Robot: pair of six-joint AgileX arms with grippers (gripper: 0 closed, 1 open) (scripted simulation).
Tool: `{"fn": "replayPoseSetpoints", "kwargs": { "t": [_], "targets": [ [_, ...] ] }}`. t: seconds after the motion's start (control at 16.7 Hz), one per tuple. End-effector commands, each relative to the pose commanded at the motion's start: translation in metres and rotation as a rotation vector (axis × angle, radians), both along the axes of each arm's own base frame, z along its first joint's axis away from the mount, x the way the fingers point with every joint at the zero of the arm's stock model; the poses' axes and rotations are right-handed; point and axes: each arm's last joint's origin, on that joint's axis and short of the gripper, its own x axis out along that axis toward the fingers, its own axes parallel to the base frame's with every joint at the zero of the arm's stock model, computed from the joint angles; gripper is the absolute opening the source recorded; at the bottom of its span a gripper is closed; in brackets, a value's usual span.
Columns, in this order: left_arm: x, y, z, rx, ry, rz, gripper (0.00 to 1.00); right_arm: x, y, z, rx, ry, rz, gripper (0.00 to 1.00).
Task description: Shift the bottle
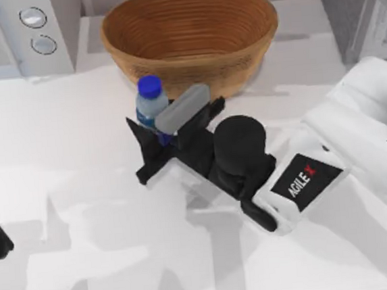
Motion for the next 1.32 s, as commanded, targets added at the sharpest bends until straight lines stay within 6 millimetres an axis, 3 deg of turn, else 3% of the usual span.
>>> {"fn": "replayPoseSetpoints", "kwargs": {
  "t": [0.18,0.24,0.84,0.96,1.08,1.32],
  "targets": [
    [0.000,0.000,0.000,0.000,0.000,0.000,1.00,0.000,0.000,0.000,0.000,0.000,0.000,0.02],
    [0.000,0.000,0.000,0.000,0.000,0.000,1.00,0.000,0.000,0.000,0.000,0.000,0.000,0.00],
    [0.000,0.000,0.000,0.000,0.000,0.000,1.00,0.003,-0.006,0.001,0.003,-0.001,-0.001,0.00],
    [0.000,0.000,0.000,0.000,0.000,0.000,1.00,0.011,-0.028,0.003,0.008,-0.008,-0.001,0.00],
    [0.000,0.000,0.000,0.000,0.000,0.000,1.00,0.022,-0.066,0.005,0.010,-0.011,0.000,0.00],
    [0.000,0.000,0.000,0.000,0.000,0.000,1.00,0.030,-0.176,0.012,0.007,-0.007,-0.002,0.00]
  ]
}}
